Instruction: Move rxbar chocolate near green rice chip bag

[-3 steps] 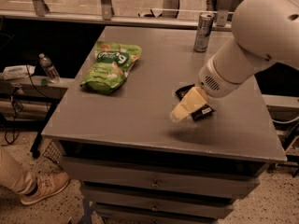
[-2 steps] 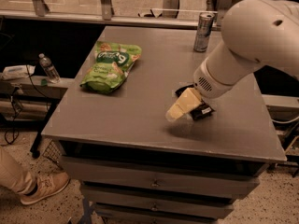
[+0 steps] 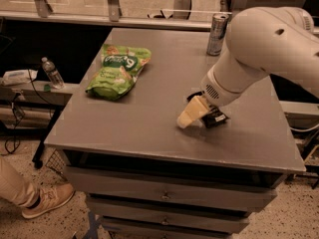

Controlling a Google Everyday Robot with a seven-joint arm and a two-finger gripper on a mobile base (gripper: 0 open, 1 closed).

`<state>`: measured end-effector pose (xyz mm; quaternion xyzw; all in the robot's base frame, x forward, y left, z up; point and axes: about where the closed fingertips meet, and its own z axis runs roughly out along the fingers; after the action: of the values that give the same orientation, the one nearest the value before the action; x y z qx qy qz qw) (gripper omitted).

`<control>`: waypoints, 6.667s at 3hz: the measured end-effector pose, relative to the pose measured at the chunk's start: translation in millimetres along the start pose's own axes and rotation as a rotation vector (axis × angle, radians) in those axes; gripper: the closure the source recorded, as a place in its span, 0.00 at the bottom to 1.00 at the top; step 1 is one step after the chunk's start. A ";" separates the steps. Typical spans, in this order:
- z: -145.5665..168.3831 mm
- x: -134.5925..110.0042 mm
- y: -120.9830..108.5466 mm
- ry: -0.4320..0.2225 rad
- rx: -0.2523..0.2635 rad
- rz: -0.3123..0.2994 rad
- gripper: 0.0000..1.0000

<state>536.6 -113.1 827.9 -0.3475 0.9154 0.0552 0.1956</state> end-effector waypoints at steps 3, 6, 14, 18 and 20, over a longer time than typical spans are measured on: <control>2.2 -4.1 -2.4 0.013 -0.004 0.008 0.89; -42.3 -56.3 -24.4 -0.186 -0.059 -0.062 1.00; 20.5 -203.6 30.8 -0.286 -0.130 -0.358 0.59; -0.6 -209.2 29.1 -0.292 -0.083 -0.415 0.00; -45.9 -177.0 -39.2 -0.286 -0.008 -0.378 0.00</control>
Offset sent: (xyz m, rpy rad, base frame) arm 0.0174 0.0010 -0.0167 0.0377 0.0285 0.0043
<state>668.4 -44.7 941.6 -0.5020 0.7969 0.0699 0.3286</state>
